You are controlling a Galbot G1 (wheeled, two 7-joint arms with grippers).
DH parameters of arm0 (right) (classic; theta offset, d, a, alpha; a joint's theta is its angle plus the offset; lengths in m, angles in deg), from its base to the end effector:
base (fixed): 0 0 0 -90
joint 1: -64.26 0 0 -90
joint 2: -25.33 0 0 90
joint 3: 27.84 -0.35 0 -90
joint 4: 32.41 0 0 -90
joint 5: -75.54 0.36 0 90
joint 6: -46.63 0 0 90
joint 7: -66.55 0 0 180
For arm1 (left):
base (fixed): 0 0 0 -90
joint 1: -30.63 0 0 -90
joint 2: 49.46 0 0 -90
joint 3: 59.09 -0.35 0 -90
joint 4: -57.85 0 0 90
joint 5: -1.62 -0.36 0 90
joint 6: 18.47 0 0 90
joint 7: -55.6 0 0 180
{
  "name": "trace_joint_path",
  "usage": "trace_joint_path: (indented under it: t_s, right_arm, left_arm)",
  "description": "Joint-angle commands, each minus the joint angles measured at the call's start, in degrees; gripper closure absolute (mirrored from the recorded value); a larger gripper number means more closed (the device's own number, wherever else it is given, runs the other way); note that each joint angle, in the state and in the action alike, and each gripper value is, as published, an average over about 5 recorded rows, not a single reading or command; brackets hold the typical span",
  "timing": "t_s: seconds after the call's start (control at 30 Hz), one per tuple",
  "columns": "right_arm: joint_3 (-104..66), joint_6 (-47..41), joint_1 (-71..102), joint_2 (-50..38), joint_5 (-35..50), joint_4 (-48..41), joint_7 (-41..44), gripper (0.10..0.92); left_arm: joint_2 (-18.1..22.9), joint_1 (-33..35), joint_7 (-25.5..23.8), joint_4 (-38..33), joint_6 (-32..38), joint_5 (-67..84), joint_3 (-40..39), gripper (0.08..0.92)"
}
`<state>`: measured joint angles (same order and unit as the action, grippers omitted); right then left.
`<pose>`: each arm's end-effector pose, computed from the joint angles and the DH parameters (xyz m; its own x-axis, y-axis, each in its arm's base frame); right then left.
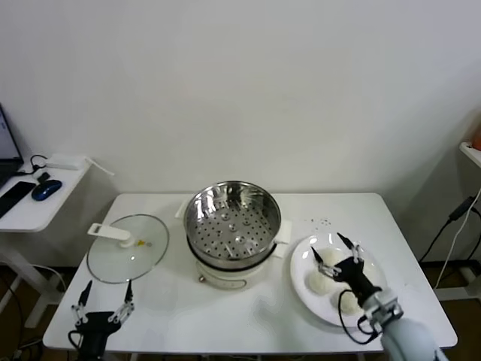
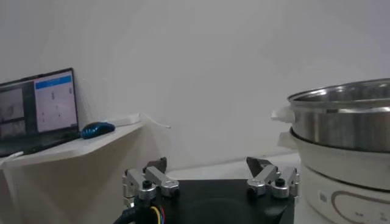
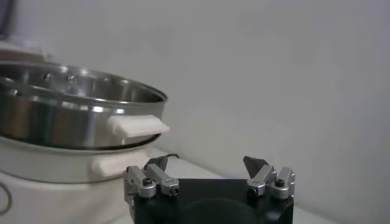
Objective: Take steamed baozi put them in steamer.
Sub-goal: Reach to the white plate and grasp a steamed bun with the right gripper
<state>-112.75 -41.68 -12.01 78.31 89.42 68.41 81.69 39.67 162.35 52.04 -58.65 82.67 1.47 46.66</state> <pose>0.2841 -0.1450 -0.3210 -0.8836 -0.4246 0.1976 -0.4672 0.8286 -0.3085 0.1063 0.0903 -0.3467 -0.9875 -0.1450 0.0610 -0.1311 0.9729 0.1906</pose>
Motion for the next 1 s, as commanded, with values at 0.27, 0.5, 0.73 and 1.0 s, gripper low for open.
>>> trace_joint_path:
  t_s: [0.27, 0.5, 0.73, 1.0]
  right_arm:
    - [27.03, -5.99, -42.92, -23.97, -1.97, -20.91, 39.82, 0.203]
    - [56.97, -4.66, -69.23, -23.61, -2.88, -27.79, 49.89, 0.203]
    - [82.52, -1.70, -88.80, -19.33, -1.92, -31.84, 54.89, 0.203]
    - [92.58, -1.14, -94.15, -13.09, -1.90, -37.17, 55.32, 0.203]
  left_arm:
    - [-0.74, -0.29, 0.27, 0.71, -0.08, 0.67, -0.27, 0.177]
    - [-1.34, -1.05, 0.43, 1.57, -0.37, 0.87, -0.14, 0.177]
    - [-1.23, -2.19, 1.32, 1.34, -2.16, 1.55, -0.38, 0.177]
    - [-0.91, -3.33, 2.44, 1.47, -4.23, 2.38, -0.30, 0.177]
